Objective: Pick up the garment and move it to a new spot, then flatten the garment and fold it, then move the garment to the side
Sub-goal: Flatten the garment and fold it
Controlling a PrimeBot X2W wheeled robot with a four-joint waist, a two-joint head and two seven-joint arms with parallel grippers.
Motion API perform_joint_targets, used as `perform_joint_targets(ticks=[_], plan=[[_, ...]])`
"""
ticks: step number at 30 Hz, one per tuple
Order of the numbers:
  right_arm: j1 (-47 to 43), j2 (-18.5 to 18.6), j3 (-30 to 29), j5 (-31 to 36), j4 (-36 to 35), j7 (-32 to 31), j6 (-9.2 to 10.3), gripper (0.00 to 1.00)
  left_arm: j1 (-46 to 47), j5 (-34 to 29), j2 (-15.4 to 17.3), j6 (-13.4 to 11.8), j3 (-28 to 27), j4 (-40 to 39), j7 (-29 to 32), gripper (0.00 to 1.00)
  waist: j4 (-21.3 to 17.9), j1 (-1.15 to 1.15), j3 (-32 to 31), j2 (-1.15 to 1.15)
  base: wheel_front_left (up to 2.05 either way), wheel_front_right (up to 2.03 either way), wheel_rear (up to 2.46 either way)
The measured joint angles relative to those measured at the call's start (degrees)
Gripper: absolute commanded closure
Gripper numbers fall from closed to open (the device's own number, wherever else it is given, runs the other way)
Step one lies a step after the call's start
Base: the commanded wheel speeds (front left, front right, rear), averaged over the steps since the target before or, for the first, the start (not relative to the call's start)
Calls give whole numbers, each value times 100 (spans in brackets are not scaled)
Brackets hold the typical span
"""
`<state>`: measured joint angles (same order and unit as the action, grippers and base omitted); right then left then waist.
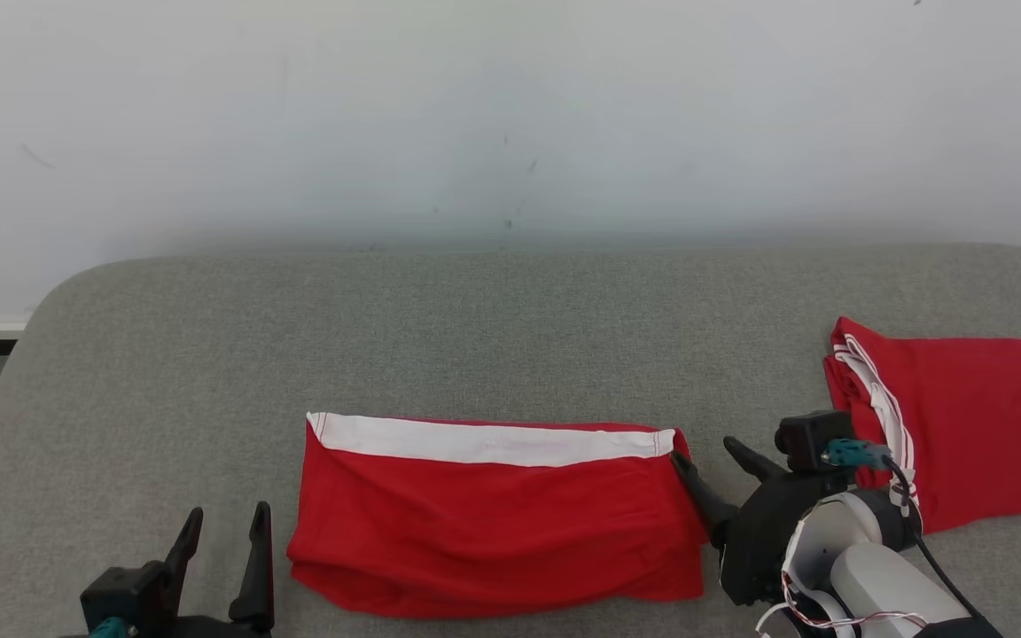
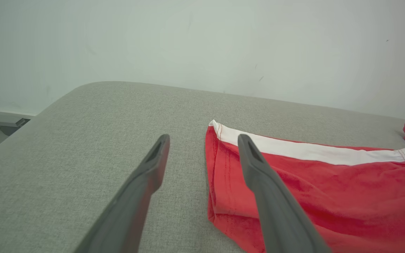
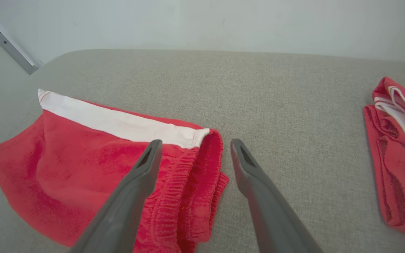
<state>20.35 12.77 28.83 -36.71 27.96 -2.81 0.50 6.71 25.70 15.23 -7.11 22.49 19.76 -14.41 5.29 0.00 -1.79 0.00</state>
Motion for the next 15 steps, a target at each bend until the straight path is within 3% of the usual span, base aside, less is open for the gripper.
perform_joint_targets(ticks=[15], plan=[[492,-111,298,-122,903,-1895,190,0,-59,-56,-126,0,-4,15,0,0,177,0,-3,0,0,0,0]])
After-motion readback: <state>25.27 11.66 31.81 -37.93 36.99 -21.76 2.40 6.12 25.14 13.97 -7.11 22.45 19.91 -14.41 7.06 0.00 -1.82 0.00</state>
